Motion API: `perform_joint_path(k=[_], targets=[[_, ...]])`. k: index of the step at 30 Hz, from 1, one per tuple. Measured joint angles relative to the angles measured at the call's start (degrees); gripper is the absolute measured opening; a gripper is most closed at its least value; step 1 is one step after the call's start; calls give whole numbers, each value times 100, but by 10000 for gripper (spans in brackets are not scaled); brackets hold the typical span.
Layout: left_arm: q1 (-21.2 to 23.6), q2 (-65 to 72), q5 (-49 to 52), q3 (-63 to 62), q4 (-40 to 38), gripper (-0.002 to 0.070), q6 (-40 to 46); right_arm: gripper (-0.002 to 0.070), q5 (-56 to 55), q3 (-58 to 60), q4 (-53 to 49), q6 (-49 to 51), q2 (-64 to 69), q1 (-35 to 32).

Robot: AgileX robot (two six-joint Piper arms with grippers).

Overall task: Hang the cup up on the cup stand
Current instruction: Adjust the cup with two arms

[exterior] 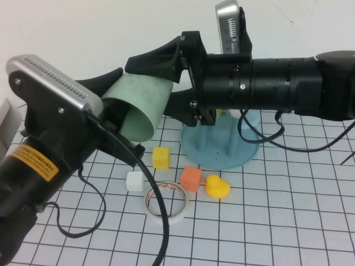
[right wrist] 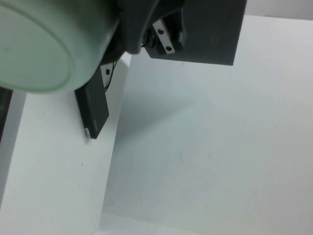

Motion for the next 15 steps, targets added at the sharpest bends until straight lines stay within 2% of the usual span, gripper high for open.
perform_joint_path(k=[3,6,11,15], targets=[[0,0,92,0,99,357,0,591,0,-70,-9,-252,0,-10],[0,-64,450,0,112,455,0,591,0,-172,-9,-569,0,-89],[0,-570,1355,0,112,492,0,591,0,-232,-9,-1208,0,-402],[0,-1224,2501,0,112,468,-61,591,0,-232,-9,-1779,0,-669]])
